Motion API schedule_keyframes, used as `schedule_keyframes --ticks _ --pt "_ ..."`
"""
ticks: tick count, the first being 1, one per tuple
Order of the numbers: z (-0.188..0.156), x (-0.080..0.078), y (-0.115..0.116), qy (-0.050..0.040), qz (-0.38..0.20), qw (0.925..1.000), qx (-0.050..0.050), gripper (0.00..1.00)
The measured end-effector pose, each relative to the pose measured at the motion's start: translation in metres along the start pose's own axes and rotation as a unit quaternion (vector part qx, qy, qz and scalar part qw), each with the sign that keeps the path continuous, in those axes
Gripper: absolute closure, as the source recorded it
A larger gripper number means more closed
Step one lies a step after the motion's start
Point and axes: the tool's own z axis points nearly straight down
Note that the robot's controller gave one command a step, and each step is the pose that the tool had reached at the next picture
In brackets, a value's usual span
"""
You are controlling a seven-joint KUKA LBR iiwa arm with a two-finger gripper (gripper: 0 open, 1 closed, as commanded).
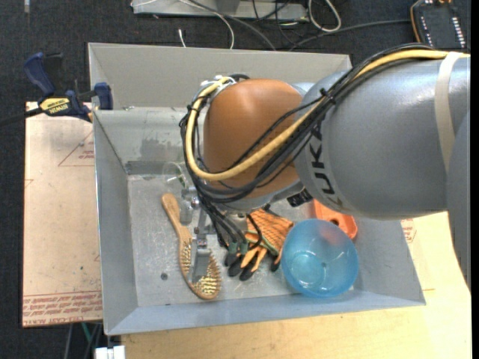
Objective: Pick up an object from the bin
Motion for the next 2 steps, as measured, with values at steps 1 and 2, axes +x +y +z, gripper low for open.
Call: schedule_keyframes --ticks 1,2 --pt "0.0 0.0 0.0 0.0 0.0 1.0 0.0 0.0" --pt "-0.03 -0.052 -0.053 -0.0039 -0.023 0.9997 0.0 0.0"
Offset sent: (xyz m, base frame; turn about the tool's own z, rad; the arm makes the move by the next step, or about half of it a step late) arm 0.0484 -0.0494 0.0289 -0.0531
